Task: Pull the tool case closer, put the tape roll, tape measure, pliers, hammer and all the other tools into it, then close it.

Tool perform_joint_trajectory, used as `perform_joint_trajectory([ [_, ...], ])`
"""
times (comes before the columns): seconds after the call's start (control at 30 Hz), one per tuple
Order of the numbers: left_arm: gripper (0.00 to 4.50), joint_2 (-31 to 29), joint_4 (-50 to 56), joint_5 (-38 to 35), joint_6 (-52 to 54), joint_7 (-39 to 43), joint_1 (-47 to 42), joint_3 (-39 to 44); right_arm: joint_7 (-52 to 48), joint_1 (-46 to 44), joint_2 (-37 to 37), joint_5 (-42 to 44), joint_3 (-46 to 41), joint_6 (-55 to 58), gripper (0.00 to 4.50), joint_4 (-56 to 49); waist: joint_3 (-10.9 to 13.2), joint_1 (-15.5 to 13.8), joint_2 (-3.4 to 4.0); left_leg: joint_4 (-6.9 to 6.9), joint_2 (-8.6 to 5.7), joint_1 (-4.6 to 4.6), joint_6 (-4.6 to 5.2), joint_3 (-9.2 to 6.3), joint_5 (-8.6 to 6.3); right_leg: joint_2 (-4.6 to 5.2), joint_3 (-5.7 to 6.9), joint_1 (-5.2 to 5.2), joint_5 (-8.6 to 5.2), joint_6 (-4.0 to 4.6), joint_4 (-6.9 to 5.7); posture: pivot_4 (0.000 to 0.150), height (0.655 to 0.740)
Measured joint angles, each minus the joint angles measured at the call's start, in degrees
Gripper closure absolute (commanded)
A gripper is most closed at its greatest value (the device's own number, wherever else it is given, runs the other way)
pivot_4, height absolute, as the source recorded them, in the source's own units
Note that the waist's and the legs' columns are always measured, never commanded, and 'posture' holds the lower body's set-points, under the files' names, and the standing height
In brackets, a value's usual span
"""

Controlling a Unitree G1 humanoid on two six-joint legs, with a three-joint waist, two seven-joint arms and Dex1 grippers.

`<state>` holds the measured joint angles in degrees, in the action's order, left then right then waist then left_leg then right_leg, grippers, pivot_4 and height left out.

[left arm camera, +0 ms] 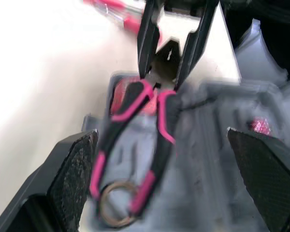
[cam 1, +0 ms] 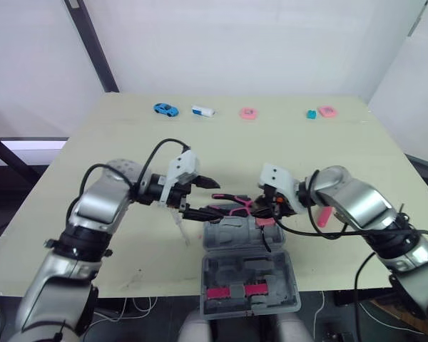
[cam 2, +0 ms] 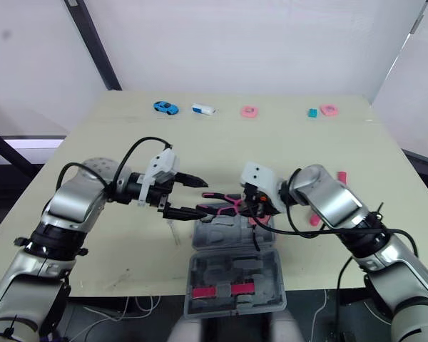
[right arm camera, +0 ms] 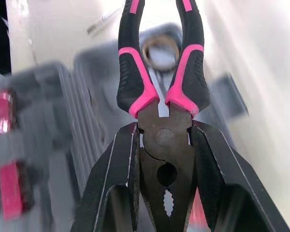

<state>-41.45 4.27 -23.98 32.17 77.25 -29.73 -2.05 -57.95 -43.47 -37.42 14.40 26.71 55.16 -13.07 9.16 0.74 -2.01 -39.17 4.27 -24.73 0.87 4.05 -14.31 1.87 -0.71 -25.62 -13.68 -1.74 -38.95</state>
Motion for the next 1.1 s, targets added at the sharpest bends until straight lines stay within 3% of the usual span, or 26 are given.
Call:
perform_joint_trajectory([
  [0.1,0.00,1.9,3.1,-5.6,-0.5,-2.7,9.3,7.4,-1.7,2.6,-5.3,1.2,-1.6,0.3,3.50,-2.6,0.0,0.0,0.00,-0.01,0.00,0.04,0.00,0.02,0.00,0.00,0.00,0.02,0.00,0.00,0.00,0.150,0.7400],
  [0.23,0.00,2.4,5.1,-7.5,-5.3,-3.0,15.1,11.6,-2.9,2.9,-7.2,2.0,-2.3,0.3,3.50,-4.3,0.0,0.0,0.00,-0.01,0.02,0.14,0.00,0.01,0.00,-0.02,0.02,0.08,0.02,0.02,-0.04,0.150,0.7400],
  [0.43,0.00,-0.5,3.9,-18.9,-4.2,4.5,23.0,21.6,-4.5,3.3,-9.9,1.8,-2.3,-1.4,3.50,-4.5,0.0,0.0,0.03,-0.04,0.03,0.15,0.00,0.05,0.01,0.00,0.00,0.07,0.04,0.03,-0.02,0.150,0.7400],
  [0.73,0.00,-2.8,-5.1,-18.7,-13.0,10.6,27.5,25.6,-5.8,2.8,-8.4,-1.7,2.6,-5.6,3.50,-2.2,0.0,-0.1,0.03,-0.04,0.03,0.11,0.00,0.09,0.01,0.03,0.02,0.06,0.03,0.06,0.02,0.150,0.7400],
  [1.1,0.00,-3.2,-7.6,-17.8,-16.1,11.1,27.7,23.9,-5.2,-2.7,3.8,-10.7,13.6,-9.9,3.50,7.8,0.0,0.0,0.04,-0.03,0.06,0.08,0.00,0.11,0.01,0.01,0.04,0.03,0.04,0.06,0.01,0.150,0.7400],
])
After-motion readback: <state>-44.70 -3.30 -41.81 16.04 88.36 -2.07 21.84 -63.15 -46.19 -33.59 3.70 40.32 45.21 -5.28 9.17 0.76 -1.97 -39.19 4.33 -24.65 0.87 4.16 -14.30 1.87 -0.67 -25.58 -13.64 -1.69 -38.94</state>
